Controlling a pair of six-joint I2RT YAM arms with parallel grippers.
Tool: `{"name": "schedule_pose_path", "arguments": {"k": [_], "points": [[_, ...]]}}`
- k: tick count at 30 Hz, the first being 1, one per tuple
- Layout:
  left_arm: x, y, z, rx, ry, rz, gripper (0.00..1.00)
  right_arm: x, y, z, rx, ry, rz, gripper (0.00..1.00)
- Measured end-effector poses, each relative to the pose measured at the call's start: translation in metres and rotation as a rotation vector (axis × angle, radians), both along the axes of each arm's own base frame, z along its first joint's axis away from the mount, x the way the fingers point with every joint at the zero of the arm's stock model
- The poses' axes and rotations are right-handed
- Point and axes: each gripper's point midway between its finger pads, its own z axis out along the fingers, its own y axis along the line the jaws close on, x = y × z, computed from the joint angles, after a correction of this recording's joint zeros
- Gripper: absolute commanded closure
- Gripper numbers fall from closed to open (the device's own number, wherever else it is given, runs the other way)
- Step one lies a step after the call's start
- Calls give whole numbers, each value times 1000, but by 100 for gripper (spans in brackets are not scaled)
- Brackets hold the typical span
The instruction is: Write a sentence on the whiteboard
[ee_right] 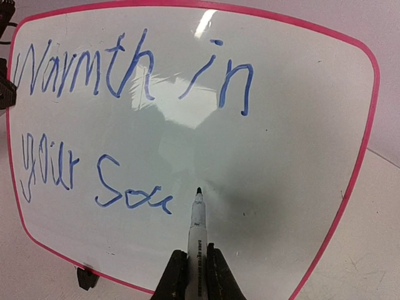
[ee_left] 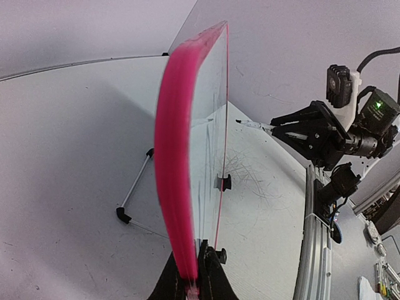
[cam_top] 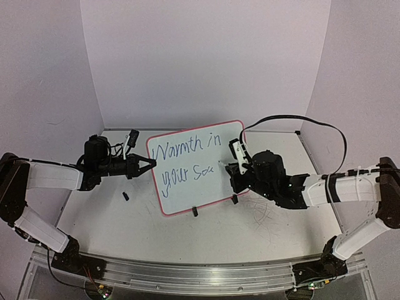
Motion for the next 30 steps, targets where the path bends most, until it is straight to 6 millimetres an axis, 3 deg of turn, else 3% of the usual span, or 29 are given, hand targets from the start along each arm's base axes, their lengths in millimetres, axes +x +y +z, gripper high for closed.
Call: {"name": "schedule_pose_path", "arguments": {"k": [7, 30], "points": [[0, 0, 0, 0, 0, 0, 100, 8, 14, 3, 14, 1, 21, 100], [0, 0, 0, 0, 0, 1, 100, 15, 13, -5, 7, 11, -22, 100]]}}
